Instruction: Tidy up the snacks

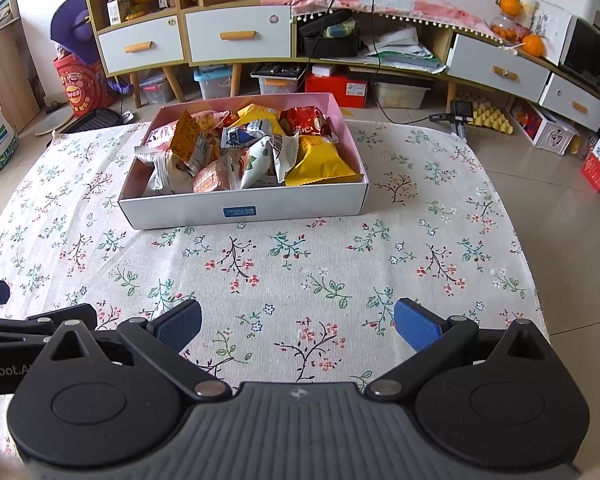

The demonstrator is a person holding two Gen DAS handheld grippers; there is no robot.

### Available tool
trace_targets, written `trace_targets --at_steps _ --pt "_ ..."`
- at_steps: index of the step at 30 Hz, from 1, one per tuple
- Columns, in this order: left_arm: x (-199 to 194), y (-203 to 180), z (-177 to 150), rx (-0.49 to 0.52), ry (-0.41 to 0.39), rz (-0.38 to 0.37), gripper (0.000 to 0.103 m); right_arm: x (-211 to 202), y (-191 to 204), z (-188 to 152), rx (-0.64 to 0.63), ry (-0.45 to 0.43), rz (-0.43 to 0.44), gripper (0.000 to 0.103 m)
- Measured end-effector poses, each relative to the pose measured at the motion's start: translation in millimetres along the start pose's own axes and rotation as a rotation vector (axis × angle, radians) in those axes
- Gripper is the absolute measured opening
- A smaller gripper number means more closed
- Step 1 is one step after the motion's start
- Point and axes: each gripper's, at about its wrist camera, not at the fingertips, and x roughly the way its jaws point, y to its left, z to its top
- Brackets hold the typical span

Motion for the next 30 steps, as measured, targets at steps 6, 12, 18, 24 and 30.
trace_targets --at_steps 6,12,18,24,30 --pt "0.1 0.1 -0.2 0.000 0.000 0.003 0.103 1.0 1.5 -1.3 -0.003 0.003 0.003 0.103" --pt "-1.8 -1.3 0.4 0.002 -0.001 0.004 0.103 0.9 0.8 -0.9 -0.004 0.006 0.003 0.103" --pt "-1.4 -0.7 0.6 0.002 -0.002 0.005 0.103 0.6 0.9 -1.3 -0.003 0.007 0.003 0.103" --pt "-0.6 0.7 0.7 0.003 -0.001 0.016 0.103 0.8 0.7 -1.1 -0.002 0.007 0.003 0.103" --pt "1.5 1.2 -0.6 0.011 0.006 0.009 0.103 1.2 0.7 -1.3 -0.004 0.008 0.001 0.103"
